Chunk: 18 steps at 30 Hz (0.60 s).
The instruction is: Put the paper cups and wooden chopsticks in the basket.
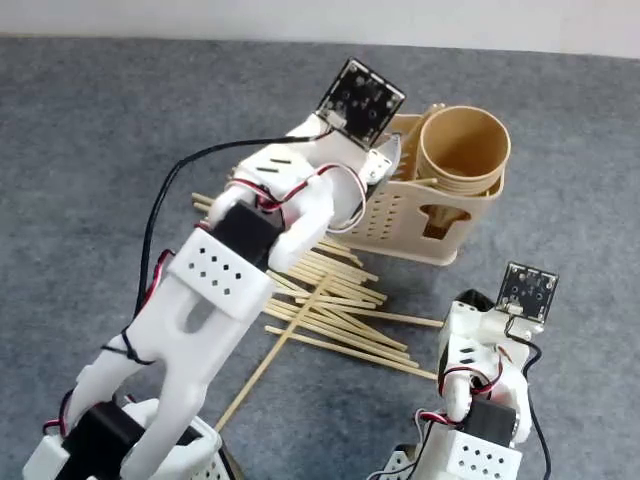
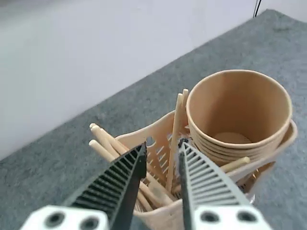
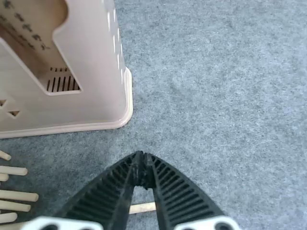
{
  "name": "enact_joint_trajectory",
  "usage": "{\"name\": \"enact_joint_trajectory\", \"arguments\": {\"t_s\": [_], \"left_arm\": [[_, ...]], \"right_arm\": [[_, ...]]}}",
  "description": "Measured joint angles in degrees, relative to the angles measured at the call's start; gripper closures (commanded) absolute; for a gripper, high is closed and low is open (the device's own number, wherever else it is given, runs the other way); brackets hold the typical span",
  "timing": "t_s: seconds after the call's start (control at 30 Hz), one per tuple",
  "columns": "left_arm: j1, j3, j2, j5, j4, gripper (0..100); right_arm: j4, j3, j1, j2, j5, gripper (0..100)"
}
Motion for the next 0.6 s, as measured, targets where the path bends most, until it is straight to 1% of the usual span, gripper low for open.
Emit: {"name": "enact_joint_trajectory", "arguments": {"t_s": [0.2,0.47,0.6], "left_arm": [[-0.2,-8.1,0.0,0.0,13.7,87],[0.0,-14.5,0.0,-0.2,31.9,87],[-0.2,-16.1,0.0,-5.1,40.0,87]], "right_arm": [[0.0,0.0,0.0,0.0,0.0,98.5],[0.0,0.0,0.0,0.0,0.0,98.5],[0.0,0.0,0.0,0.0,0.0,98.5]]}}
